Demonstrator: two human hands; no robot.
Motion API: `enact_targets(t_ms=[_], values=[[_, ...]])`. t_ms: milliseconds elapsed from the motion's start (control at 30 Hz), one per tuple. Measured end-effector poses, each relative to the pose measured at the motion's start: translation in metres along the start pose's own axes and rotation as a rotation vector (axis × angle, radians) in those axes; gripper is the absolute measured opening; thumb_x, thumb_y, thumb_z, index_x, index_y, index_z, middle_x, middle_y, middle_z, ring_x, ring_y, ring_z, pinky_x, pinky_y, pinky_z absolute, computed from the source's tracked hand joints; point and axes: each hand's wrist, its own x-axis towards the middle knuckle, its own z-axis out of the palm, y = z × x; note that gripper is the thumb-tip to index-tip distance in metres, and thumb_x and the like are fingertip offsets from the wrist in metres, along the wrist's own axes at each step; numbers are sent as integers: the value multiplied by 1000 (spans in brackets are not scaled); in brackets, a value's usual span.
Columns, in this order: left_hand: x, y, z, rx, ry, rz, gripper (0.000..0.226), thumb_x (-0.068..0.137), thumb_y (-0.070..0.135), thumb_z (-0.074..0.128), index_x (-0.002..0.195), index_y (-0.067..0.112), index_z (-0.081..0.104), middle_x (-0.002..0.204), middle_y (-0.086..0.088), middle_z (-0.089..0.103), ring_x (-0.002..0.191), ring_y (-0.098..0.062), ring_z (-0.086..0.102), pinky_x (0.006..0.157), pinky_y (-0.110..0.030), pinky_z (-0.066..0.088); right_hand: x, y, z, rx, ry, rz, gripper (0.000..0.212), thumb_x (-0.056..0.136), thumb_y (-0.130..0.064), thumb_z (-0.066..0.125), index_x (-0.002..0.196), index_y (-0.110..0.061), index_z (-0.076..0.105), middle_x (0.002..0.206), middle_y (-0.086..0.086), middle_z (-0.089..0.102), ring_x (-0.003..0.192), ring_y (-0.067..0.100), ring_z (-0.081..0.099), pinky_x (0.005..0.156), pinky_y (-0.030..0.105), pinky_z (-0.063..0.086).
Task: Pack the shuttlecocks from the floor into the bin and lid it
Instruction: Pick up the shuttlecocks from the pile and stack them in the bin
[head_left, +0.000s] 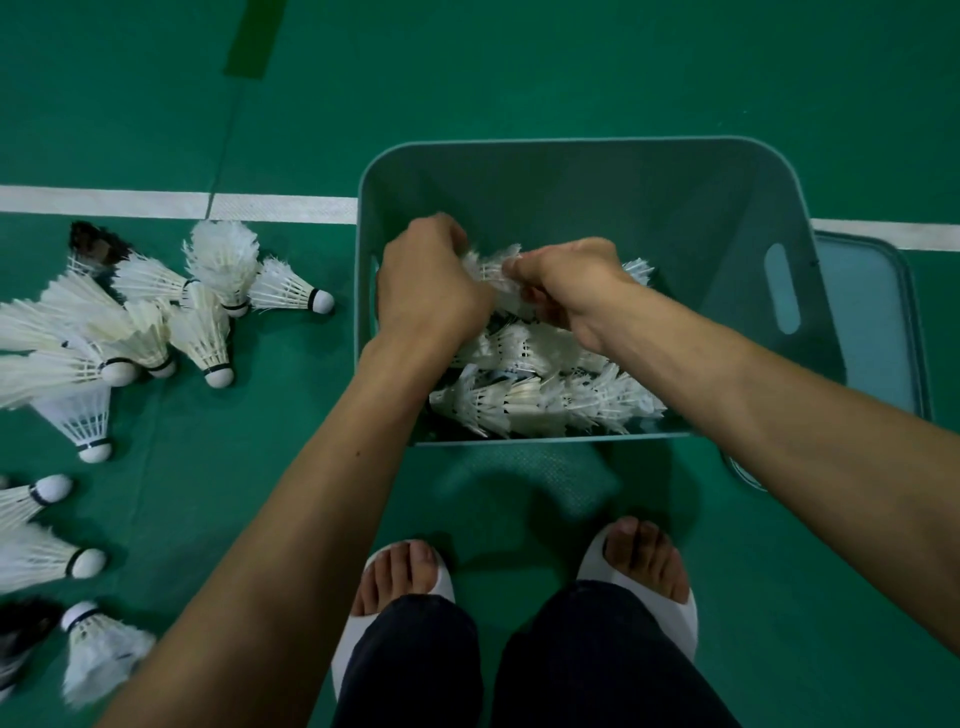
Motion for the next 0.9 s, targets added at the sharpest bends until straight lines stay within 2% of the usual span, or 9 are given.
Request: enact_targets(t_ms=[67, 133, 267, 333, 433, 567, 700, 800, 900], values=[[0, 6, -1, -5, -2, 65, 51, 81, 9, 71, 131, 14, 62, 127, -6, 67, 114, -27, 63, 95, -34, 51, 5, -4, -2, 73, -18, 38, 4, 87, -5, 77, 88, -3, 74, 65, 6, 66, 50, 13, 54, 42, 22, 39], [2, 12, 0, 40, -71, 101, 57, 85, 11, 67, 140, 14, 53, 136, -9, 60, 121, -30, 58, 101, -38, 48, 10, -8, -1, 117, -43, 53, 9, 88, -2, 73, 81, -4, 69, 63, 7, 63, 49, 14, 53, 44, 23, 43], [4, 12, 8, 28, -258, 85, 62, 91, 6, 58, 149, 12, 38, 144, -14, 42, 128, -34, 49, 107, -37, 41, 19, -11, 10, 87, 7, 2, 2, 88, 1, 69, 87, -1, 70, 66, 11, 64, 48, 18, 58, 46, 25, 51], [2, 7, 10, 19, -295, 87, 61, 90, 2, 55, 148, 12, 38, 140, -13, 40, 126, -34, 49, 105, -34, 39, 26, -6, 18, 13, 50, -60, 6, 86, -5, 71, 85, -7, 76, 79, 9, 74, 68, 23, 71, 63, 37, 64], [2, 3, 10, 11, -334, 88, 63, 89, 0, 53, 148, 15, 36, 139, -10, 38, 126, -33, 49, 106, -35, 40, 38, 4, 21, -18, 86, -113, 5, 78, -15, 77, 73, -15, 78, 82, 7, 78, 83, 27, 76, 77, 47, 65], [4, 2, 7, -20, -352, 88, 71, 91, 0, 52, 155, 23, 30, 143, -10, 35, 129, -31, 46, 109, -35, 38, 30, 1, 13, -24, 84, -129, 16, 77, -24, 86, 78, -11, 77, 78, 7, 77, 78, 25, 77, 76, 45, 65], [5, 3, -1, -52, -343, 102, 72, 90, -2, 51, 154, 25, 34, 147, -10, 34, 130, -31, 47, 113, -38, 41, 20, -9, 9, 1, 104, -124, 32, 73, -35, 91, 67, -13, 67, 72, 5, 74, 68, 22, 73, 66, 38, 64], [6, 2, -10, -65, -319, 89, 75, 88, -2, 55, 156, 21, 34, 151, -12, 38, 130, -31, 51, 110, -39, 45, 15, -10, 9, 12, 120, -103, 22, 85, -25, 79, 79, -9, 65, 86, 12, 76, 82, 30, 77, 62, 36, 62], [-2, 3, -23, -89, -296, 104, 73, 89, -2, 54, 155, 22, 36, 149, -13, 45, 120, -32, 59, 98, -39, 52, 1, -11, 8, 30, 107, -92, 18, 91, -22, 70, 91, -4, 66, 86, 13, 75, 80, 30, 77, 70, 43, 65]])
